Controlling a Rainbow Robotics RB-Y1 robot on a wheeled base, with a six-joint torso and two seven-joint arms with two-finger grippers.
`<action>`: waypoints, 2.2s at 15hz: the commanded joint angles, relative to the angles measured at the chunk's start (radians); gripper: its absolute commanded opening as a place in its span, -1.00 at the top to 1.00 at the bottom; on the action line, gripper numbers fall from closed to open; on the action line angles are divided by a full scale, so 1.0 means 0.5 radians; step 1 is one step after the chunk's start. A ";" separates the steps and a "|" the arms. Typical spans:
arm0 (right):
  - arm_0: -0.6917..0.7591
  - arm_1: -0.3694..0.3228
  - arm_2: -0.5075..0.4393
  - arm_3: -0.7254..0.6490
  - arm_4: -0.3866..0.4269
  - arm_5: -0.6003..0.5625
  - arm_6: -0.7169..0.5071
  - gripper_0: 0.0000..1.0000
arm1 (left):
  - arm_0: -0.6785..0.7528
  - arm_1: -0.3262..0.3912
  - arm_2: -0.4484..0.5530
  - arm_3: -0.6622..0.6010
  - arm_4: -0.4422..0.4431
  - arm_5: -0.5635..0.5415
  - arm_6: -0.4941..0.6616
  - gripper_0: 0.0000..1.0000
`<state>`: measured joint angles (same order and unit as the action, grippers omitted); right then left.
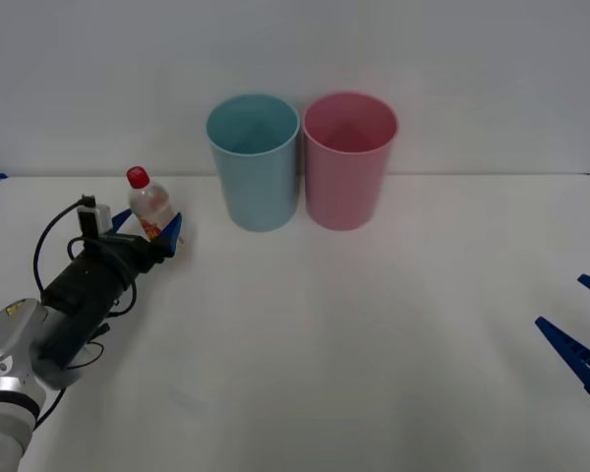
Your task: Grasp the object on the table and drop it into the matching bin: aluminum can to the light blue bin, PET bottle to the pink bin.
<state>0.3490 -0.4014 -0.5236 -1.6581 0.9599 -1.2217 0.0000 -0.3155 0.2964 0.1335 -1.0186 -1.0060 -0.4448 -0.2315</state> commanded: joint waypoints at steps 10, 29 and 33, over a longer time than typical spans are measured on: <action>0.000 0.000 0.000 0.000 0.000 0.000 0.000 -1.00 | -0.099 -0.007 -0.028 0.104 0.003 0.024 -0.025 1.00; 0.000 0.000 0.000 0.000 0.000 0.000 0.000 -1.00 | 0.478 0.174 -0.031 -0.899 0.079 -0.034 0.537 1.00; 0.000 0.000 0.000 0.000 0.000 0.000 0.000 -1.00 | 0.490 0.291 -0.028 -1.114 0.049 -0.034 0.837 1.00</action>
<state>0.3491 -0.4014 -0.5236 -1.6581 0.9599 -1.2217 -0.0001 -0.0707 0.4321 0.1186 -1.5554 -0.9789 -0.4612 0.1572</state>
